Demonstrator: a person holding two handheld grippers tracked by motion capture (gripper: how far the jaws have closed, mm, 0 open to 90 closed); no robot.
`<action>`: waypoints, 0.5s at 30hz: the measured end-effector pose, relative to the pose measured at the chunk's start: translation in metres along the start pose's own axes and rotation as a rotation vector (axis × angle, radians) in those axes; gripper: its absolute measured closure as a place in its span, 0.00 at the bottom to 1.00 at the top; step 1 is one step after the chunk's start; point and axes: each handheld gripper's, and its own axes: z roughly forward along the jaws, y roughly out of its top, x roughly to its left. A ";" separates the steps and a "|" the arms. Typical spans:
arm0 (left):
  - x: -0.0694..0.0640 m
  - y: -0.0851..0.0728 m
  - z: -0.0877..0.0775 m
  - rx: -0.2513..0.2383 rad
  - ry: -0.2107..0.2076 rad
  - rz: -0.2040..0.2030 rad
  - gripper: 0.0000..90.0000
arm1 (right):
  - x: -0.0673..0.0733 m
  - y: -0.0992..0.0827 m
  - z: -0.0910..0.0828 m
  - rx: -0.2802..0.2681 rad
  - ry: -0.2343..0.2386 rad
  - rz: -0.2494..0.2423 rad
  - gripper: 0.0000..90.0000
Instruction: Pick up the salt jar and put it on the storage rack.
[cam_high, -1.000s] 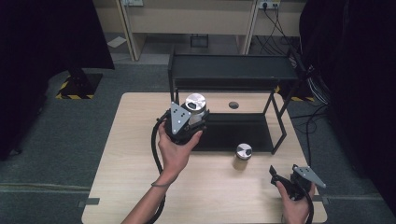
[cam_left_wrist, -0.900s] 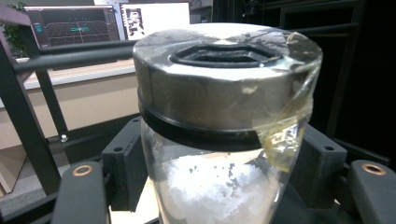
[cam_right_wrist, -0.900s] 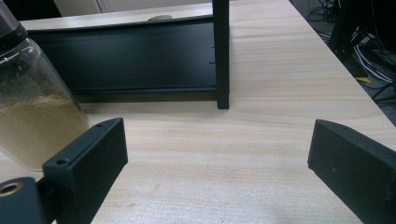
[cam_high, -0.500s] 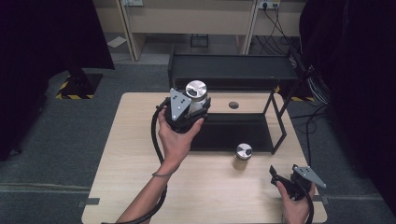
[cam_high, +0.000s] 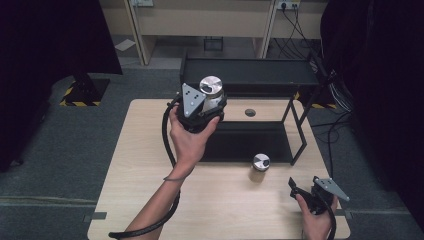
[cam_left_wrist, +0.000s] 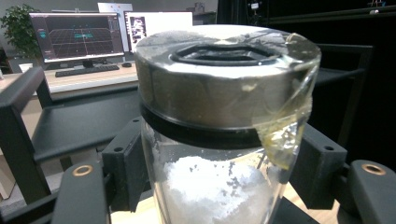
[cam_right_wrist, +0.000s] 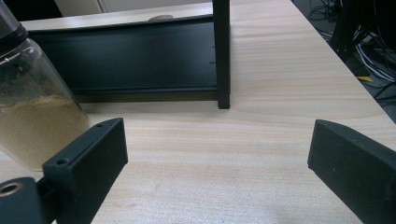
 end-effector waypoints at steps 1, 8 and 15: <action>0.000 0.002 0.001 0.000 0.000 0.001 0.34 | 0.000 0.000 0.000 0.000 0.000 0.002 0.05; 0.002 0.020 0.007 -0.007 0.003 -0.002 0.34 | -0.001 0.000 0.000 -0.001 0.003 0.005 0.05; 0.003 0.038 0.015 -0.011 0.011 0.010 0.34 | -0.002 0.000 0.000 0.000 0.005 0.010 0.05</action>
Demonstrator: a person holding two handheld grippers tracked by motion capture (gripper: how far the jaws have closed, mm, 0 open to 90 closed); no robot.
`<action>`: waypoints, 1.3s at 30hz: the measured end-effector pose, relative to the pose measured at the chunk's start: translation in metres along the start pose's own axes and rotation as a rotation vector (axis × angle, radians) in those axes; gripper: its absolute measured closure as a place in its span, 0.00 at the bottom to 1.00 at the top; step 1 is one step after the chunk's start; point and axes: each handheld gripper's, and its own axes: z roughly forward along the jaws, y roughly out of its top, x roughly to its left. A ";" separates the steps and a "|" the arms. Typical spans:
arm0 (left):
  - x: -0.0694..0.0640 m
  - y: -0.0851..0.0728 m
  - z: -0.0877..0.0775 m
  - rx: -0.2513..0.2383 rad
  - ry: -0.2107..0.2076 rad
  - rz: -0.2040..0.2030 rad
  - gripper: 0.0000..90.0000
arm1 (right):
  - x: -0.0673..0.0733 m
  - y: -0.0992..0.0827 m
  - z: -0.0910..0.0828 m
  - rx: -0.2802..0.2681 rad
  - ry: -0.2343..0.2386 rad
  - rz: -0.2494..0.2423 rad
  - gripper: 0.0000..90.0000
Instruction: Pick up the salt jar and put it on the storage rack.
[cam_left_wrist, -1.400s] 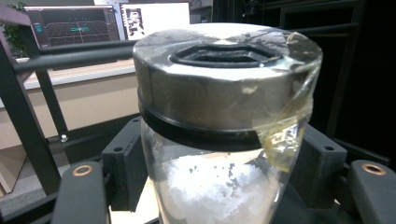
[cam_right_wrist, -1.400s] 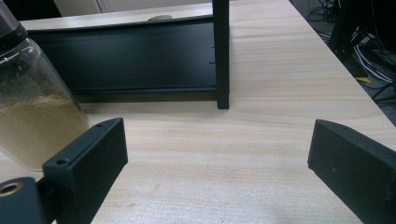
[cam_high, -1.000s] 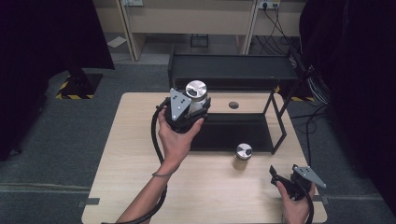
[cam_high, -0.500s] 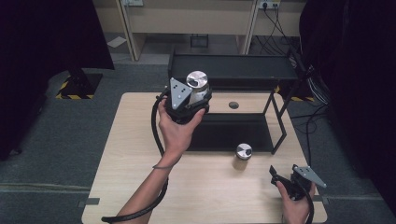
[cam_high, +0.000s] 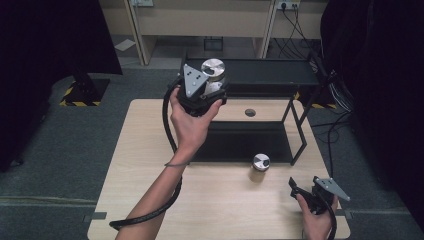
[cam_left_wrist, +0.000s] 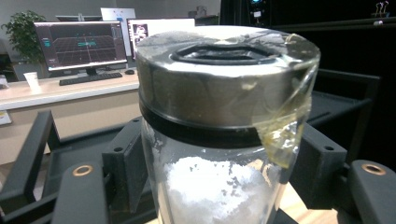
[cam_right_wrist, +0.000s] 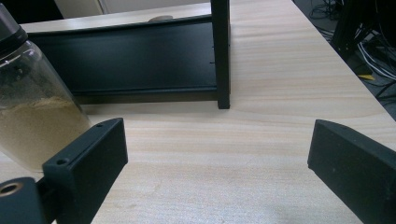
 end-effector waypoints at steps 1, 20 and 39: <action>0.000 0.002 0.001 -0.002 0.002 -0.001 0.34 | 0.000 0.000 0.000 0.000 0.000 0.001 0.05; 0.005 0.035 0.037 0.037 0.047 0.028 0.34 | 0.000 0.000 0.000 0.001 0.002 -0.003 0.05; 0.017 0.038 0.079 0.130 0.102 -0.023 0.34 | 0.000 0.000 0.000 0.001 0.003 -0.007 0.05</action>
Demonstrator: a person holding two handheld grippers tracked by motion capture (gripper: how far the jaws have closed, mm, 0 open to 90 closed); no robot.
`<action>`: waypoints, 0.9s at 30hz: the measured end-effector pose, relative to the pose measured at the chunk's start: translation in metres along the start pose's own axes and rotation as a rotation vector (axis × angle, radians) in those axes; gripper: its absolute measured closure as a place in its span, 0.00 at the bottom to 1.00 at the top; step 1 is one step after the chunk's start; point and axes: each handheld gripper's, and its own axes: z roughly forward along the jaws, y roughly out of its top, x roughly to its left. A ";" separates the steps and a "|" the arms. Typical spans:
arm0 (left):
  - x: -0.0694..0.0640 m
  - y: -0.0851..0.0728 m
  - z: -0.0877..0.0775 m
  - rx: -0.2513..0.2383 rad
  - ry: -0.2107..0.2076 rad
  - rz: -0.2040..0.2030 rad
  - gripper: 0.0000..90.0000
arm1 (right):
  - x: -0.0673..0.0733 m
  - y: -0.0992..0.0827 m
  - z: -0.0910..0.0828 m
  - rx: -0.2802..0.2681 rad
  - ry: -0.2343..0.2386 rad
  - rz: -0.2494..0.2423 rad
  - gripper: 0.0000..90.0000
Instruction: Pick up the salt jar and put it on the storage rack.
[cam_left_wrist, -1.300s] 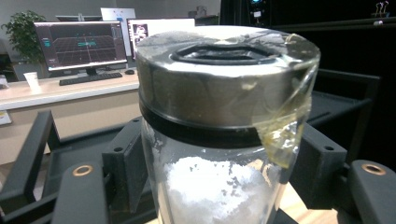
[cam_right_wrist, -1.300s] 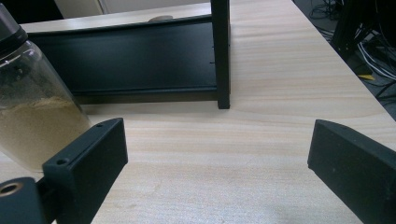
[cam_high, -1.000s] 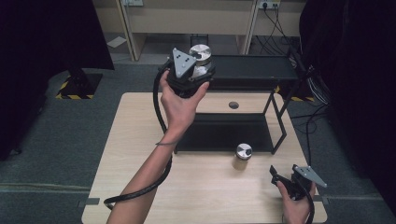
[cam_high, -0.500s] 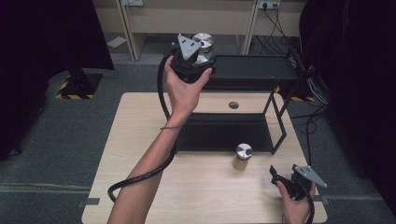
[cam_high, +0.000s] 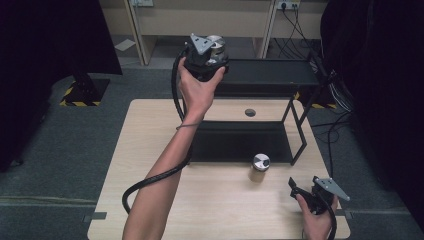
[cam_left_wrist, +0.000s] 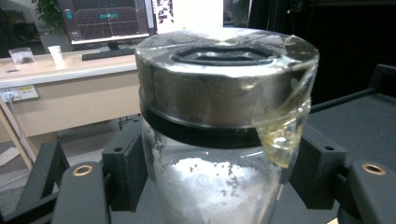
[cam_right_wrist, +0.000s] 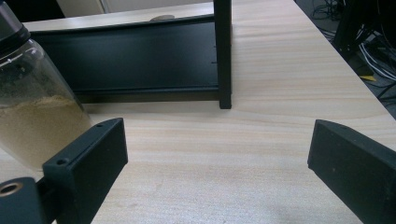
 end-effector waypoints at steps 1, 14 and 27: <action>0.000 0.000 0.001 0.003 0.000 0.000 0.34 | 0.000 0.000 0.000 0.000 0.000 0.000 0.05; -0.001 0.000 0.010 0.003 -0.004 -0.035 0.34 | 0.000 0.000 0.000 0.000 0.000 -0.002 0.05; -0.002 -0.002 0.018 -0.010 -0.003 -0.028 0.34 | 0.000 0.000 0.000 0.000 0.000 -0.003 0.05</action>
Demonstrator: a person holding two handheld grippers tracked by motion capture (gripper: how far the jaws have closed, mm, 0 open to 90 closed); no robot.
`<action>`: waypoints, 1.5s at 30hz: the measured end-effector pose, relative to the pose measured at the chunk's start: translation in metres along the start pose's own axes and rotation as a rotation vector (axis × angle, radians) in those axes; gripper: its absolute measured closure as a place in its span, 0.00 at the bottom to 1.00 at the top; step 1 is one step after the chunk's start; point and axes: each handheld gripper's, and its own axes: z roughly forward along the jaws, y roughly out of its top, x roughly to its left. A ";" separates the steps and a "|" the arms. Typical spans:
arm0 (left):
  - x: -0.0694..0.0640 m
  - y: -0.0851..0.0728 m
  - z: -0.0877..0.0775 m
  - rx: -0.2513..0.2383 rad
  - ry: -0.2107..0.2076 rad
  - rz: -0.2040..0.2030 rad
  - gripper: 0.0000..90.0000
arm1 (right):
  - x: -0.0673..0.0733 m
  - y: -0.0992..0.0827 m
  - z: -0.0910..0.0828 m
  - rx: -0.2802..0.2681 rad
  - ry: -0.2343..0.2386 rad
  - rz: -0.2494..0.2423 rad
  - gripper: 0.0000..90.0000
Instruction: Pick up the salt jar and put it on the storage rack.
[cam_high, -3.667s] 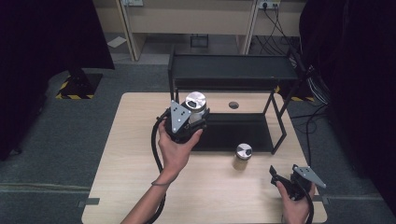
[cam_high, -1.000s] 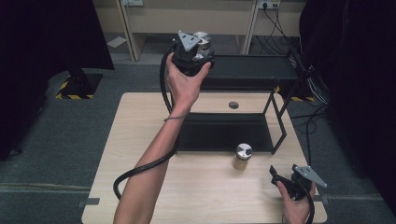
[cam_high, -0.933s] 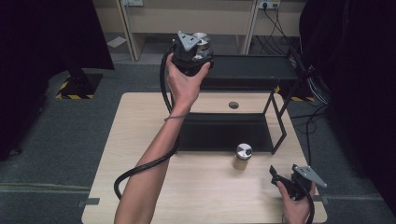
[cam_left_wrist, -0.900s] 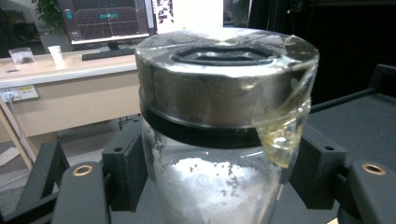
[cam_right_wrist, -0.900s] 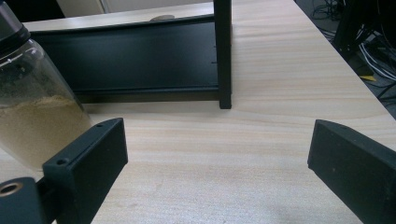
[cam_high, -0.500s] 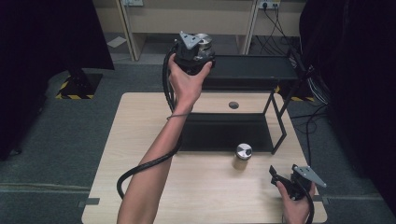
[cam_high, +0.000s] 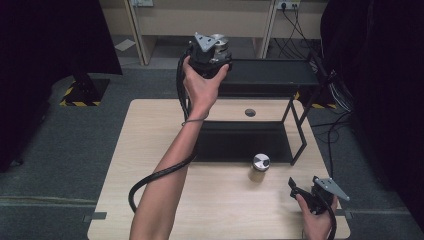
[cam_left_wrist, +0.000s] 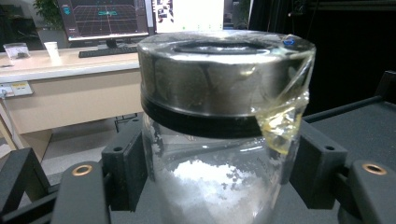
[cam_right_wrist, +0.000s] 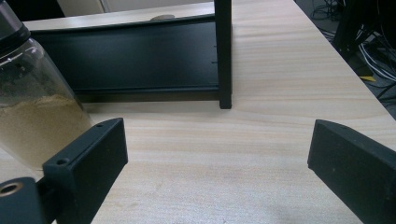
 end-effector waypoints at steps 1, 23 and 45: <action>0.000 0.000 0.000 -0.001 0.001 0.002 0.34 | 0.000 0.000 0.000 0.000 0.000 0.000 0.05; -0.014 -0.003 -0.023 -0.073 0.044 0.035 0.00 | 0.000 0.000 0.000 0.000 0.000 0.001 0.05; -0.005 -0.024 -0.072 -0.145 0.002 0.061 0.00 | 0.000 0.000 0.000 -0.002 -0.001 0.002 0.05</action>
